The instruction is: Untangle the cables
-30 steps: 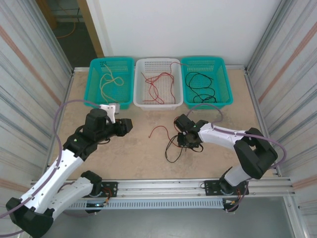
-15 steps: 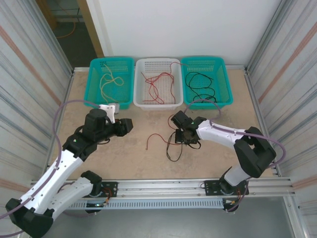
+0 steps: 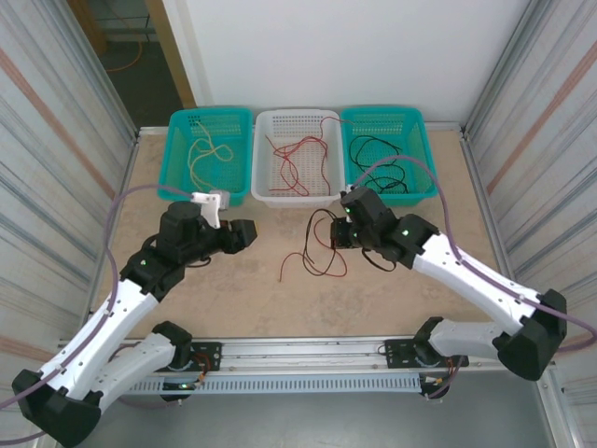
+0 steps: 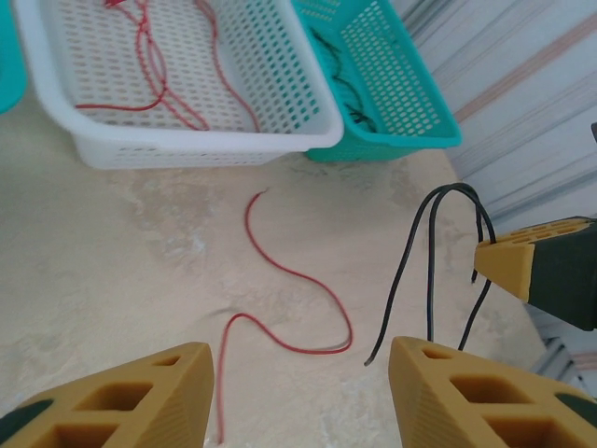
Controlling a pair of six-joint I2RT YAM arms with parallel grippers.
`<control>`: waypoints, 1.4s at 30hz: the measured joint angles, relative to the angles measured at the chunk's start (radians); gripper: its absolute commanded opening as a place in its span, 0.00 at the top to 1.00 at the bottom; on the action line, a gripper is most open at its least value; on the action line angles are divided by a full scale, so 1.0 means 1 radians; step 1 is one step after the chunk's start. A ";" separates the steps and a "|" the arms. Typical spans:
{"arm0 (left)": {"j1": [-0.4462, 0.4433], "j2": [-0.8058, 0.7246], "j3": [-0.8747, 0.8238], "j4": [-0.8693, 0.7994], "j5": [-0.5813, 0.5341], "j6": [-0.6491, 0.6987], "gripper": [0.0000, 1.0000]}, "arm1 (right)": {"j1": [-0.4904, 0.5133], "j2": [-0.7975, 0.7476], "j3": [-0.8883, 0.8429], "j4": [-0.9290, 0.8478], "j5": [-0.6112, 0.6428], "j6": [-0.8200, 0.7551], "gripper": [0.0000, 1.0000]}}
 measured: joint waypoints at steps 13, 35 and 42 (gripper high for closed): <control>-0.249 0.148 0.000 0.233 0.129 -0.021 0.54 | 0.030 -0.086 0.080 0.070 -0.020 -0.021 1.00; -0.300 0.117 0.103 0.114 -0.024 0.138 1.00 | 0.024 -0.080 0.064 0.074 0.048 -0.027 0.32; -0.301 -0.001 0.174 0.026 -0.026 0.289 1.00 | -0.154 -0.007 -0.046 0.039 0.019 0.037 0.37</control>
